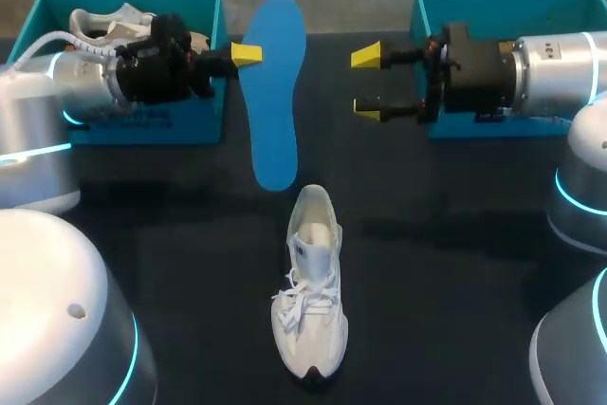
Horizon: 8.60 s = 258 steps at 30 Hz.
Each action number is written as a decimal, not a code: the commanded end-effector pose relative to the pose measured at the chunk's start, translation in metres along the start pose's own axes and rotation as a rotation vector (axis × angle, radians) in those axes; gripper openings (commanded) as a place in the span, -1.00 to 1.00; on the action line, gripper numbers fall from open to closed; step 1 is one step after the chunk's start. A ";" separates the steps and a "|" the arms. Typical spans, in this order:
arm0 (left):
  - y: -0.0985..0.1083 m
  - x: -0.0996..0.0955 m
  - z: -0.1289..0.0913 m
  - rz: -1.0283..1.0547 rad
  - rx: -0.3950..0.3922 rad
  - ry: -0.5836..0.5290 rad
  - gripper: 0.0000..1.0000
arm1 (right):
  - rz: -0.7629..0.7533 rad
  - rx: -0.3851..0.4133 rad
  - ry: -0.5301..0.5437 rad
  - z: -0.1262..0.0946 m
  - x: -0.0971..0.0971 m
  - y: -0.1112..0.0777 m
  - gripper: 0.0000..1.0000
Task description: Take the shoe out of the shoebox, open the shoe tongue, remove and reinsert the insole, then place the shoe into the shoebox
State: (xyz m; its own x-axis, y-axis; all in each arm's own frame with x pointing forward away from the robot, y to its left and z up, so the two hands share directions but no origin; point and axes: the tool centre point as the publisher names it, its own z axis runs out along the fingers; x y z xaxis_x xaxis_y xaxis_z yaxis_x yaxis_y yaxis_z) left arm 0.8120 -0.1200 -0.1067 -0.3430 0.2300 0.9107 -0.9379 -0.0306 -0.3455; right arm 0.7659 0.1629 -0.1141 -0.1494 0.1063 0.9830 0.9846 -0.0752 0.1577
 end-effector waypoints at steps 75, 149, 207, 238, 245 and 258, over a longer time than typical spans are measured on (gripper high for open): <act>0.001 0.009 0.008 2.187 -0.347 0.214 -1.00 | 0.000 0.000 -0.002 0.002 0.000 0.001 1.00; 0.011 -0.011 0.019 2.850 -0.430 0.250 -1.00 | 0.041 0.057 -0.127 0.047 0.017 -0.004 0.73; 0.011 -0.011 0.019 2.850 -0.430 0.250 -1.00 | 0.083 0.075 -0.137 0.082 0.009 0.005 -0.57; 0.010 -0.002 0.012 2.828 -0.454 0.252 1.00 | 0.001 0.074 -0.097 0.080 0.008 0.005 -1.00; 0.015 0.004 -0.001 2.792 -0.533 0.284 1.00 | -0.097 0.047 -0.091 0.073 0.003 0.005 -1.00; 0.023 0.008 -0.029 2.652 -0.666 0.288 1.00 | -0.280 -0.016 -0.082 0.062 -0.007 0.006 -1.00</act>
State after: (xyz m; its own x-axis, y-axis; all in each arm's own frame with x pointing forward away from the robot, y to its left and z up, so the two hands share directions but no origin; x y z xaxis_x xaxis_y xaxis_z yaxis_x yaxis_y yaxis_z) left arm 0.7899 -0.0967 -0.1184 0.0054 0.2595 -0.9657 0.9851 -0.1672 -0.0395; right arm 0.7827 0.2239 -0.1238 -0.3956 0.2140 0.8931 0.9105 -0.0359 0.4119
